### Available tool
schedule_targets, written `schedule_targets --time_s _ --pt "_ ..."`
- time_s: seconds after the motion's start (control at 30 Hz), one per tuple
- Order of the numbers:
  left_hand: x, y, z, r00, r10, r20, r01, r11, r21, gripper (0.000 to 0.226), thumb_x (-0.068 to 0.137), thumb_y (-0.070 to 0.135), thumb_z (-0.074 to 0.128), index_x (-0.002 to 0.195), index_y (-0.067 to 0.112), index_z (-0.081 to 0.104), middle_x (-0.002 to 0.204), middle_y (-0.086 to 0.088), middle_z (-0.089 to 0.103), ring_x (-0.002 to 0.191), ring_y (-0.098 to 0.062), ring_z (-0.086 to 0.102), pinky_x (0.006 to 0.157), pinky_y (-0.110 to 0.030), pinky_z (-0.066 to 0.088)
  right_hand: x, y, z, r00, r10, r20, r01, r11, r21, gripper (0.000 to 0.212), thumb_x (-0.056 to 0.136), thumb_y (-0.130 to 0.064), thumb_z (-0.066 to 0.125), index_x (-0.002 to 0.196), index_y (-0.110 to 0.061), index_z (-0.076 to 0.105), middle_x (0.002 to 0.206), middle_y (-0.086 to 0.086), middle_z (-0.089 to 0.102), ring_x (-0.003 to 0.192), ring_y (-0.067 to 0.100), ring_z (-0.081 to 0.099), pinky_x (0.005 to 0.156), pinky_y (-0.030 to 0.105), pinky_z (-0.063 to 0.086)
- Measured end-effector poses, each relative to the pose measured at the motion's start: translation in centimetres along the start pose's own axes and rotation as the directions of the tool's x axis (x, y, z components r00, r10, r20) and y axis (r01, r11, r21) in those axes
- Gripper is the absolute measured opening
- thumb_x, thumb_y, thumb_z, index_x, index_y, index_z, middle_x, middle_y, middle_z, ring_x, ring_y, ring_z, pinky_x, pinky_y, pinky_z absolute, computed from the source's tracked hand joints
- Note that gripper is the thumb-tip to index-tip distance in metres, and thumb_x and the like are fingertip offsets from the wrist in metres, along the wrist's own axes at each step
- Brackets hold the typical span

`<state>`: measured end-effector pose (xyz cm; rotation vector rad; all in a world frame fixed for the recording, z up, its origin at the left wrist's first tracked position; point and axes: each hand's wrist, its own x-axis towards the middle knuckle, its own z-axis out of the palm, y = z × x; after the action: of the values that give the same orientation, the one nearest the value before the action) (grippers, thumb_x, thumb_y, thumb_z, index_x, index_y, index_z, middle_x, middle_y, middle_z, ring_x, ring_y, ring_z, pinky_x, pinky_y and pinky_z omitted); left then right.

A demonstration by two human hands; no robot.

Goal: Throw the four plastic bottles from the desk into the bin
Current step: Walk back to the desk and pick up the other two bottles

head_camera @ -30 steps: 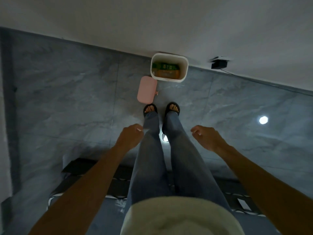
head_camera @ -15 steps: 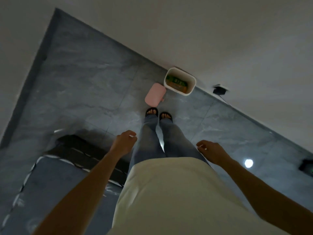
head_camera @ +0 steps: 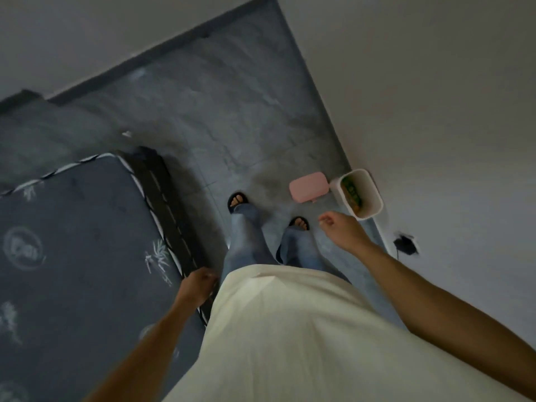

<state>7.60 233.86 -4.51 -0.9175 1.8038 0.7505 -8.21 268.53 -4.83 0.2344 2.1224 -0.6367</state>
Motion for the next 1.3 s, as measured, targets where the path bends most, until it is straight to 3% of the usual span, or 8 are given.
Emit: schedule_targets --time_s 0.13,0.23,0.4,0.57,0.7,0.77,0.87,1.3 --pt "0.2 -3.5 -2.0 0.999 -0.033 0.015 0.034 0.998 -0.047 0.022 0.093 0.008 0.054 0.076 0.017 0.065 0.082 -0.014 0.070 0.072 -0.021 0.059 0.070 -0.032 0.045 3.4 -8.4 -0.5 0.996 -0.090 0.007 0.090 0.993 -0.071 0.021 0.096 -0.034 0.054 0.109 -0.028 0.069 0.100 0.000 0.074 0.092 0.022 0.069 0.065 0.021 0.042" --pt "1.4 -4.5 -5.1 0.998 -0.053 0.014 0.054 0.993 -0.106 0.019 0.093 0.015 0.057 0.077 0.019 0.067 0.083 -0.008 0.069 0.073 -0.020 0.059 0.070 -0.029 0.045 5.0 -13.6 0.1 0.995 -0.100 0.024 0.101 0.994 -0.052 0.022 0.097 -0.031 0.055 0.112 -0.023 0.069 0.107 0.005 0.074 0.096 0.026 0.070 0.082 0.031 0.050" --pt "5.2 -2.7 -11.1 0.999 -0.030 -0.028 0.022 0.962 -0.271 0.020 0.095 0.013 0.056 0.095 0.001 0.072 0.091 -0.027 0.074 0.091 -0.043 0.071 0.084 -0.046 0.057 6.2 -17.6 0.7 0.997 -0.071 0.038 0.074 0.993 -0.087 0.022 0.097 -0.027 0.054 0.113 -0.021 0.068 0.111 0.009 0.072 0.097 0.030 0.068 0.093 0.043 0.054" --pt "8.9 2.2 -18.5 0.994 0.057 -0.098 -0.087 0.939 -0.332 0.028 0.097 0.022 0.057 0.118 0.009 0.070 0.107 -0.017 0.074 0.102 -0.035 0.071 0.096 -0.046 0.057 7.2 -17.9 -0.5 0.996 0.033 0.080 -0.024 0.994 -0.106 0.024 0.099 -0.019 0.053 0.118 -0.014 0.067 0.112 0.016 0.072 0.100 0.036 0.068 0.095 0.051 0.052" --pt "11.8 6.2 -24.7 0.979 0.105 -0.175 -0.164 0.915 -0.369 0.029 0.097 0.027 0.057 0.120 0.015 0.069 0.105 -0.013 0.075 0.094 -0.028 0.073 0.090 -0.042 0.060 9.0 -19.2 -2.6 0.988 0.131 0.085 -0.123 0.988 -0.094 0.025 0.100 -0.010 0.052 0.118 -0.001 0.067 0.104 0.019 0.070 0.085 0.029 0.065 0.071 0.028 0.053" --pt "13.2 8.0 -27.5 0.972 0.109 -0.209 -0.188 0.893 -0.408 0.029 0.096 0.028 0.058 0.119 0.017 0.070 0.103 -0.012 0.076 0.092 -0.026 0.073 0.088 -0.042 0.061 10.6 -20.8 -4.2 0.987 0.139 0.086 -0.128 0.983 -0.129 0.026 0.101 -0.010 0.051 0.116 0.004 0.068 0.104 0.019 0.069 0.097 0.035 0.065 0.071 0.024 0.050" --pt "15.0 9.6 -31.2 0.968 0.081 -0.236 -0.182 0.878 -0.443 0.029 0.096 0.028 0.058 0.120 0.017 0.070 0.104 -0.012 0.076 0.093 -0.028 0.074 0.089 -0.044 0.061 14.3 -25.2 -6.8 0.984 0.127 0.129 -0.093 0.965 -0.244 0.029 0.102 -0.014 0.050 0.113 0.001 0.072 0.117 0.020 0.070 0.110 0.036 0.064 0.088 0.031 0.045" --pt "15.5 6.3 -34.3 0.952 -0.271 -0.141 0.095 0.701 -0.707 0.023 0.095 0.022 0.060 0.111 0.014 0.074 0.110 -0.010 0.076 0.102 -0.029 0.070 0.088 -0.032 0.051 30.0 -59.1 -7.7 0.925 -0.209 0.318 0.350 0.798 -0.492 0.025 0.096 -0.024 0.055 0.115 -0.016 0.069 0.103 0.010 0.074 0.095 0.027 0.071 0.091 0.041 0.056"
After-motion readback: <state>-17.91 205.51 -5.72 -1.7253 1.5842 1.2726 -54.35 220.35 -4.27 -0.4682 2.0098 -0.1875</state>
